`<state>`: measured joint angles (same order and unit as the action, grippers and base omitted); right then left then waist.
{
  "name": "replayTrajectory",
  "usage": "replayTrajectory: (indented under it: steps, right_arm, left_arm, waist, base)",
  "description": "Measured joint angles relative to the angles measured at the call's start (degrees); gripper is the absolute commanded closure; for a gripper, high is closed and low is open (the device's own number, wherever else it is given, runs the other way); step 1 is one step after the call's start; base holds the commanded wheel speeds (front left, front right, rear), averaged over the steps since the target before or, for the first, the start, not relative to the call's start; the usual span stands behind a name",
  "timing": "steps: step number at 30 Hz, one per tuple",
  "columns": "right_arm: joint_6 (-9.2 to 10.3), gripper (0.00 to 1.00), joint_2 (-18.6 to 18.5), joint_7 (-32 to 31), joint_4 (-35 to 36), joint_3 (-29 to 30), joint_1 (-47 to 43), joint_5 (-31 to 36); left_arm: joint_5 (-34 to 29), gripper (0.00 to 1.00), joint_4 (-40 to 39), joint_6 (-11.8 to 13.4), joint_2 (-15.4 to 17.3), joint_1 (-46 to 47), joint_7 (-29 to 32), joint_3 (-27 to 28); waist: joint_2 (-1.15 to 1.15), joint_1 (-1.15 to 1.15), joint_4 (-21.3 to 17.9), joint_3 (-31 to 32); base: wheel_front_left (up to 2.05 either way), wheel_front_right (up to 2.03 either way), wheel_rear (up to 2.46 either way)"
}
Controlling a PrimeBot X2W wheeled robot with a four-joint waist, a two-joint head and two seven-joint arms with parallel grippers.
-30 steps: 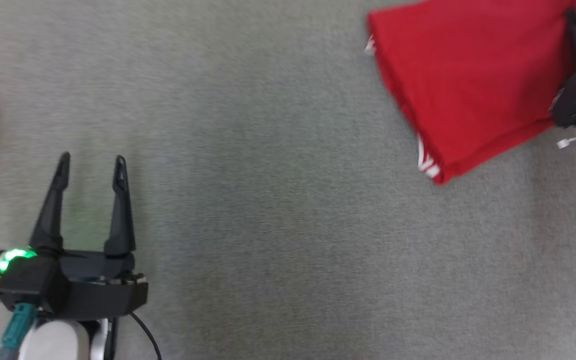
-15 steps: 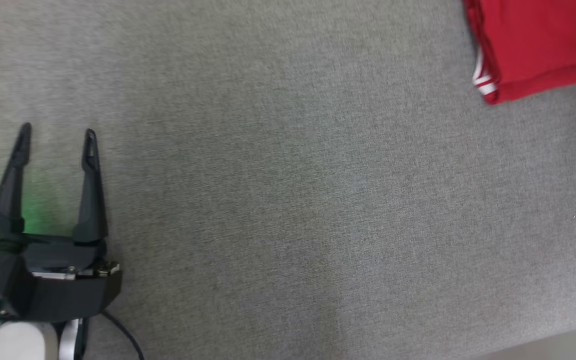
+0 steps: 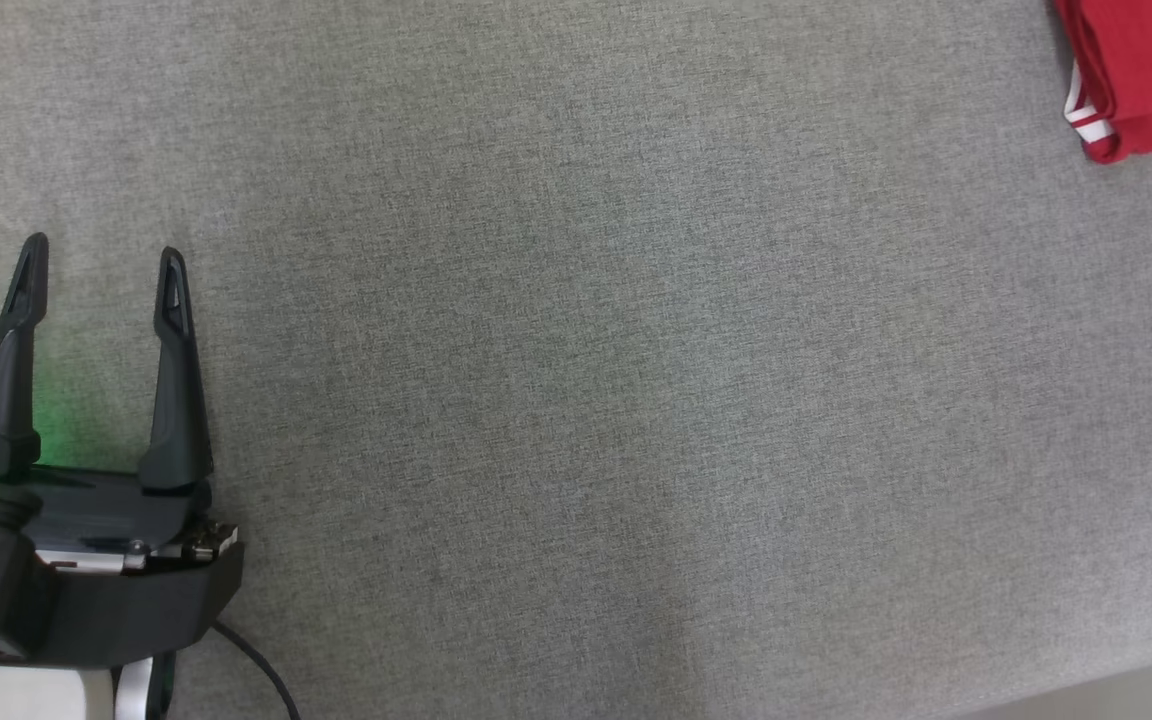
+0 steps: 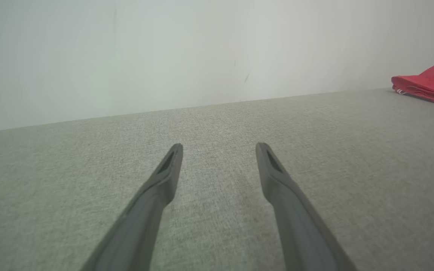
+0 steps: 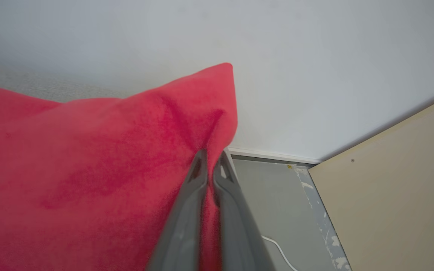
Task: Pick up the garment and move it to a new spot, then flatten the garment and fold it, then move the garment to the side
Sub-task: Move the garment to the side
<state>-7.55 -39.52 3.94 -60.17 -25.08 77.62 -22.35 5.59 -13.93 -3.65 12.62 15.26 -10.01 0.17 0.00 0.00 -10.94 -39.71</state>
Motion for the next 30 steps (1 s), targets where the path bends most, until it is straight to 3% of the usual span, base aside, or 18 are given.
replayTrajectory:
  steps: [1, 3, 8, 17, 30]
  right_arm:
    - [0.0, 0.95, -0.1, -0.2, -0.7, 0.0, 0.0, 0.0]
    - [0.0, 0.0, -0.2, 0.4, -1.5, -0.2, 0.1, 0.1]
    - [0.0, 0.0, -0.4, 5.8, -1.8, -0.3, 1.4, 1.5]
    - [0.0, 0.0, 3.4, 10.5, 2.3, -0.7, -0.9, 1.2]
    - [0.0, 0.0, 9.8, 11.2, 21.1, 7.9, -23.0, 2.0]
  left_arm:
    - [0.1, 0.0, 0.1, 0.1, 0.0, 0.0, -0.1, 0.0]
    - [0.1, 0.0, 0.3, 0.1, 0.0, 0.0, -0.3, -0.1]
    - [0.5, 0.0, 1.4, 0.4, 0.0, -0.2, -0.6, 0.0]
    - [1.7, 0.0, 5.2, 1.6, -1.6, -3.6, -2.5, 0.1]
    - [4.6, 0.0, 10.9, 2.6, -3.8, -10.1, -4.5, 1.4]
  waist:
    - [0.0, 0.0, 0.1, 0.0]
    - [0.0, 0.0, 0.3, 0.1]
    - [0.0, 0.0, 0.5, 1.1]
    - [0.0, 0.0, 1.0, 6.5]
    - [0.0, -0.01, 3.7, 19.1]
  base:
    - [0.0, 0.0, 0.0]
    - [0.0, 0.0, 0.0]
    - [0.0, 0.0, 0.0]
    - [0.0, 0.0, 0.0]
    - [0.0, 0.0, 0.0]
